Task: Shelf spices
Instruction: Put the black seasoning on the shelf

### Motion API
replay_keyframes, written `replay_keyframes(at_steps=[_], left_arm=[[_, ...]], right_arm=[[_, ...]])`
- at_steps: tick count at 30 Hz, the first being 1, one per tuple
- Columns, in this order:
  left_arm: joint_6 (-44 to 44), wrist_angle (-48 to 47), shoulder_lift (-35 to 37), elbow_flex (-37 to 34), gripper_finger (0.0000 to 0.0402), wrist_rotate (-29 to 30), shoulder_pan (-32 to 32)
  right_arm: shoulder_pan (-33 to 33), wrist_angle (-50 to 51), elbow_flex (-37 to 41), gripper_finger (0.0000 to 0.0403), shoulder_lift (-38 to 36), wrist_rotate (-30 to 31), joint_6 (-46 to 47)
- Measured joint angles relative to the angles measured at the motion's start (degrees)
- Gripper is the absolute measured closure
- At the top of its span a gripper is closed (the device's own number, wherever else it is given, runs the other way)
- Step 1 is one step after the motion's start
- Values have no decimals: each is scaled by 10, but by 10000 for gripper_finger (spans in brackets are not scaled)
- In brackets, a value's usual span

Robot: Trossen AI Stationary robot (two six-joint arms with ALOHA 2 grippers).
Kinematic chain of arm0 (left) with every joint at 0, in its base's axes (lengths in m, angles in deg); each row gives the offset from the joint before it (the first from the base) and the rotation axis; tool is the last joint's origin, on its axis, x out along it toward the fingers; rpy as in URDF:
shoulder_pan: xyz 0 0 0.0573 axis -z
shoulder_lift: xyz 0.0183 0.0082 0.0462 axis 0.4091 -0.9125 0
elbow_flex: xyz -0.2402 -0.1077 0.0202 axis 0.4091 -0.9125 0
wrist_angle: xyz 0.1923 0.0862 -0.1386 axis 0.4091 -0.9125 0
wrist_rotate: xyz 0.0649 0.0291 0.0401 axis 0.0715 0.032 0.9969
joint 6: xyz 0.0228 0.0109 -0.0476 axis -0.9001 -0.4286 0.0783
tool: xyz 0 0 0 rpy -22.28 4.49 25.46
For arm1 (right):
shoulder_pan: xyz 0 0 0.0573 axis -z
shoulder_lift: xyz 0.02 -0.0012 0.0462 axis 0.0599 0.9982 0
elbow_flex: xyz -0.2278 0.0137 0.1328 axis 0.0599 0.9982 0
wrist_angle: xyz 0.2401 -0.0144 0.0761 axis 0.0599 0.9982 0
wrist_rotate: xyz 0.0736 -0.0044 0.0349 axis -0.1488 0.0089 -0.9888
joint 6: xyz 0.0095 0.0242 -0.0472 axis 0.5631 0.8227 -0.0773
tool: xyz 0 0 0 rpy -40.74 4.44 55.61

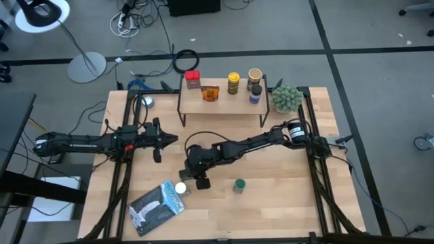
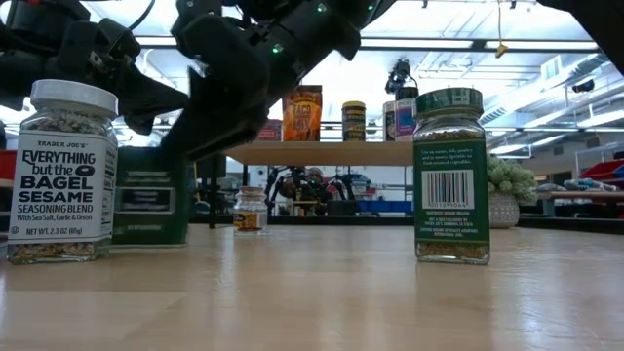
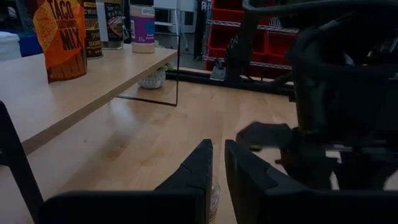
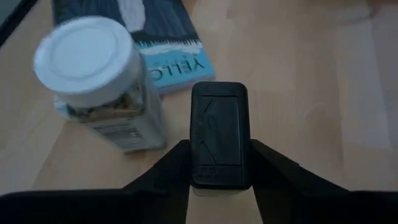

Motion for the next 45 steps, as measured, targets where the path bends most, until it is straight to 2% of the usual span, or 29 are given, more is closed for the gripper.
replay_keyframes(at_steps=[13,16,21,26,33,37,45], left_arm=[[0,41,0,0,353,0,0],[10,55,0,0,353,0,0],[79,57,0,0,350,13,0],[88,57,-2,0,321,6,0],[44,82,-15,0,268,-22,1],[22,134,-32,0,263,-54,7],[-3,158,-70,0,261,-53,15]], right_arm=[[1,122,0,262,-97,10,0],[-1,159,0,255,-126,33,0],[-6,193,0,258,-171,90,-5],[2,181,0,261,-212,117,-19],[35,146,0,256,-218,107,-34],[52,153,1,257,-212,70,-29],[69,139,0,255,-212,49,-29]])
